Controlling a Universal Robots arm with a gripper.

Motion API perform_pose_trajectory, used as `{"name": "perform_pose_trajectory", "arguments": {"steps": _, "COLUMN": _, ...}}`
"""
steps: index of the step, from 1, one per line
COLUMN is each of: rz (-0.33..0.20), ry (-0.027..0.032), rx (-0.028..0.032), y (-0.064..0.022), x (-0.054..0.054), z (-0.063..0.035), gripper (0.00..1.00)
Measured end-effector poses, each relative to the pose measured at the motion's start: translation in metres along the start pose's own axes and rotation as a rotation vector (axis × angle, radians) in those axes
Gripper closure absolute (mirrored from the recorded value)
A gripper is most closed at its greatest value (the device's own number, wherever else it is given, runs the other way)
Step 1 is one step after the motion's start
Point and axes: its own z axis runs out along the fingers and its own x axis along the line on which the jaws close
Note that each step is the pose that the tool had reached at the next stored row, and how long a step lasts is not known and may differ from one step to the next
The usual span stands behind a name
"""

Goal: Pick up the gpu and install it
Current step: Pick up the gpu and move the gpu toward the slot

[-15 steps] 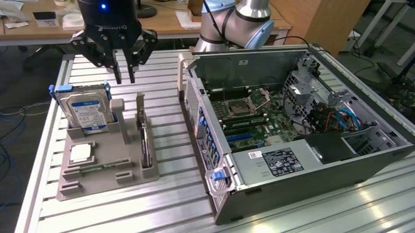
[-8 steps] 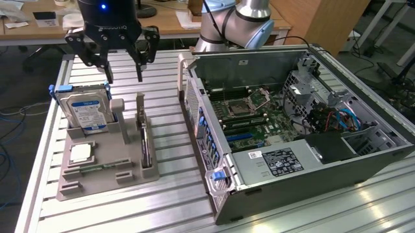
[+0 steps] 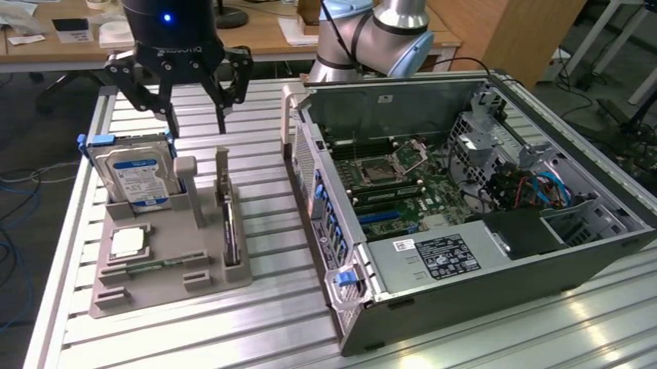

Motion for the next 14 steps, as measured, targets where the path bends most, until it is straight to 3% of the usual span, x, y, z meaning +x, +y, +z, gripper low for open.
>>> {"name": "perform_pose_trajectory", "arguments": {"steps": 8, "rz": 0.029, "ry": -0.0083, "rx": 0.0021, "y": -0.0054, "x": 0.0, "z": 0.0102, "gripper": 0.41}}
{"name": "perform_pose_trajectory", "arguments": {"steps": 11, "rz": 0.029, "ry": -0.0085, "rx": 0.0022, "y": -0.0129, "x": 0.0, "z": 0.0146, "gripper": 0.41}}
{"name": "perform_pose_trajectory", "arguments": {"steps": 14, "rz": 0.026, "ry": -0.0073, "rx": 0.0022, "y": -0.0146, "x": -0.001, "z": 0.0199, "gripper": 0.41}}
